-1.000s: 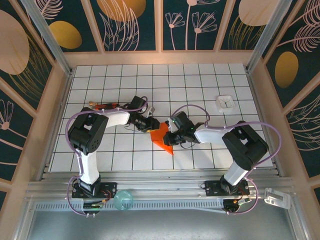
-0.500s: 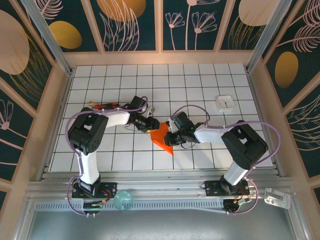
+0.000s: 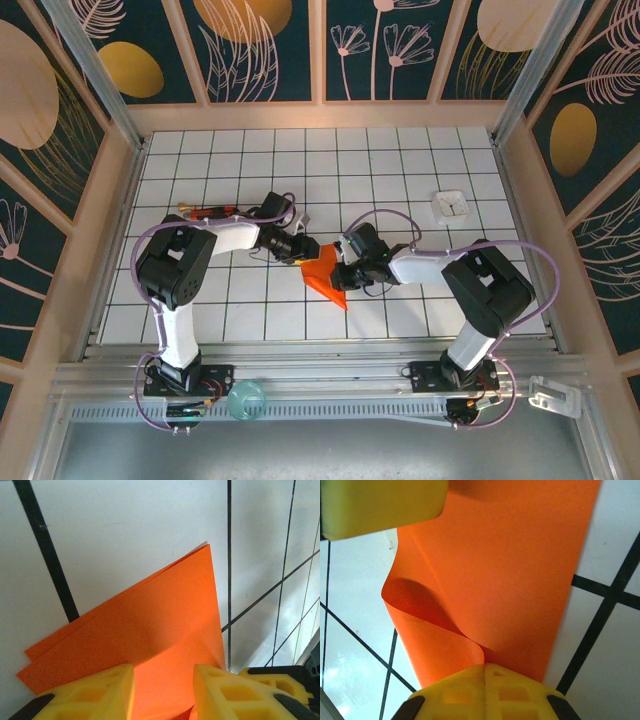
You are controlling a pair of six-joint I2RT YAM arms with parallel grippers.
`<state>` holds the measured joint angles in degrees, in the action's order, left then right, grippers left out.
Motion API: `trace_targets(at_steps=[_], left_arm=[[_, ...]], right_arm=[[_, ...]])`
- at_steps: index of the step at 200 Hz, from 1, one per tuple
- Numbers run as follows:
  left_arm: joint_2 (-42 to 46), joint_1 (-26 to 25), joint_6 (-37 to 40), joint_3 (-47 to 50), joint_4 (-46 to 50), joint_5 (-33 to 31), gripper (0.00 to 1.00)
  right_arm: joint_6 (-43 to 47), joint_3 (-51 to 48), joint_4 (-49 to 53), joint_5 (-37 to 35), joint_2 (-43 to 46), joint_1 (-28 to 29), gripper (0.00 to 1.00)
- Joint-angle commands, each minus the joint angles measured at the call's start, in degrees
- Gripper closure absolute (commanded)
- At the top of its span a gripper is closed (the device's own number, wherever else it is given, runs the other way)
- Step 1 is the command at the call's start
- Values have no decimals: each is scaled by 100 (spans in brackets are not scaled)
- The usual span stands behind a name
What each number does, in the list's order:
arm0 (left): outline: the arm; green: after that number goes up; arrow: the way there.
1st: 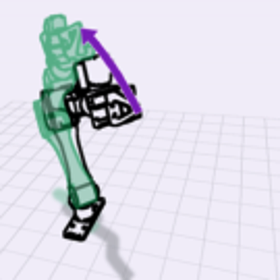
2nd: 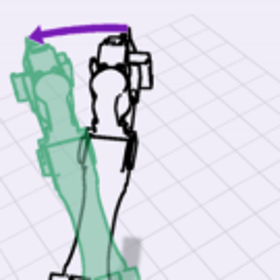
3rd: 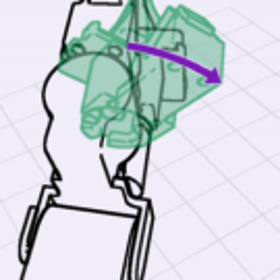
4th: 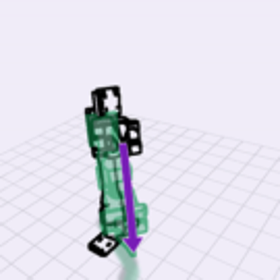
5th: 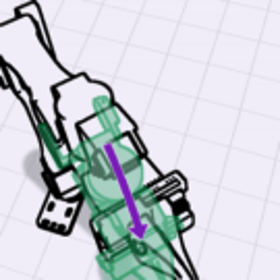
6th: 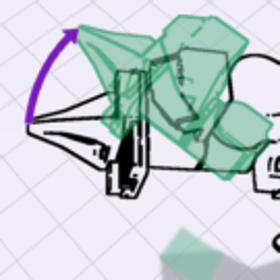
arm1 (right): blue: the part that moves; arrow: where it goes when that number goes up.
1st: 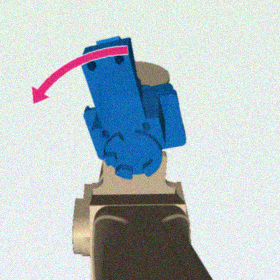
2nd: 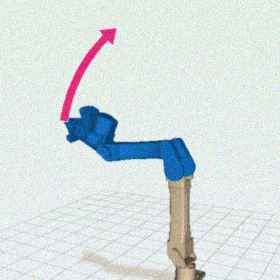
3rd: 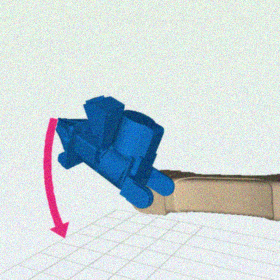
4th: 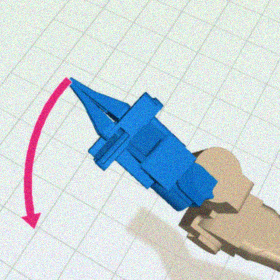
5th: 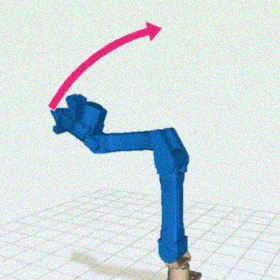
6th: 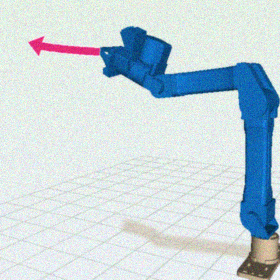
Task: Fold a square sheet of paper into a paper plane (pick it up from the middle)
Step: Third fold the triangle at the center of the table.
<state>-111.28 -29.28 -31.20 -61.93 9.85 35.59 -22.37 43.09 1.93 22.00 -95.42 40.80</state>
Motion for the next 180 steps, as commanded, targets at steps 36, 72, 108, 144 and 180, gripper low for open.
trace_targets(at_steps=[36, 72, 108, 144, 180], left_arm=[[-340, -12, 163, 111, 307, -378, 62], [-343, -15, 159, 106, 316, -379, 62], [-357, -15, 158, 102, 316, -380, 62], [-358, -15, 164, 129, 296, -379, 62], [-353, -16, 163, 120, 299, -374, 62]], right_arm=[[172, 24, 147, -134, 6, -72, 100], [197, 34, 155, -159, -12, -92, 100], [216, 33, 173, -144, -16, -90, 100], [197, 11, 128, -82, -85, -81, 100], [156, -35, 112, -73, -126, -63, 100]])
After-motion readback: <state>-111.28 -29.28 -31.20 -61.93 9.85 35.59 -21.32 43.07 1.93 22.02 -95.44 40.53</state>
